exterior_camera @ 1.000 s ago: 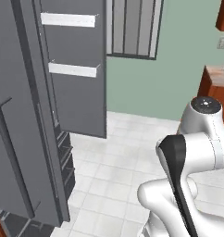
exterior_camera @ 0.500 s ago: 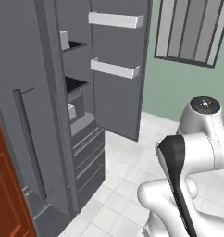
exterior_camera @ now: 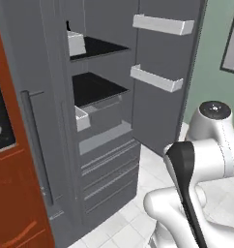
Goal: Open the fridge, grab two sodas, and place both sodas inside the bowl with ice on the dining counter.
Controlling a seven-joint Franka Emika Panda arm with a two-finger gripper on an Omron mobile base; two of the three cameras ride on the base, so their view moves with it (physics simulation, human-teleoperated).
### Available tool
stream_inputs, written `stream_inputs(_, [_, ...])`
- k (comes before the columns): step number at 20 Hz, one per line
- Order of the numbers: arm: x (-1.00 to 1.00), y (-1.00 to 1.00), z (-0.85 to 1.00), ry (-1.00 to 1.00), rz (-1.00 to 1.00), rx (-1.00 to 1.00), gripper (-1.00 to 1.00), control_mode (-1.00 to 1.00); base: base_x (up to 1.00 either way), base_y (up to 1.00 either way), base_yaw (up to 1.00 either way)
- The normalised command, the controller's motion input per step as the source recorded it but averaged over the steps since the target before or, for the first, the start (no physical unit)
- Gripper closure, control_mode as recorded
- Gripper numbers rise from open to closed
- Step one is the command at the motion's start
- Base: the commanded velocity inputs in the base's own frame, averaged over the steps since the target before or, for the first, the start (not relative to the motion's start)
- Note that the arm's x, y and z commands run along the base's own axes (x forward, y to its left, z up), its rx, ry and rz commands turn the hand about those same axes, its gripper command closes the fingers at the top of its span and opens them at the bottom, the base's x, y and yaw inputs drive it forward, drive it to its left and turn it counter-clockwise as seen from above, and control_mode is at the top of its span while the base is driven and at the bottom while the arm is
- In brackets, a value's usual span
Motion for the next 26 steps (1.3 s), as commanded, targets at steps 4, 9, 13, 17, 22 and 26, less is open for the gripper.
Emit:
stream_inputs(4, [0.0,0.0,0.0,0.0,0.0,0.0,-1.0,1.0,0.65,-0.23,0.51])
stream_inputs(9, [0.0,0.0,0.0,0.0,0.0,0.0,-1.0,1.0,0.7,-0.25,0.49])
stream_inputs(13, [0.0,0.0,0.0,0.0,0.0,0.0,-1.0,1.0,0.75,-0.37,0.43])
stream_inputs(17, [0.0,0.0,0.0,0.0,0.0,0.0,-1.0,1.0,0.8,-0.3,0.26])
stream_inputs(22, [0.0,0.0,0.0,0.0,0.0,0.0,-1.0,1.0,0.61,-0.36,0.07])
stream_inputs(26, [0.0,0.0,0.0,0.0,0.0,0.0,-1.0,1.0,0.23,-0.03,0.0])
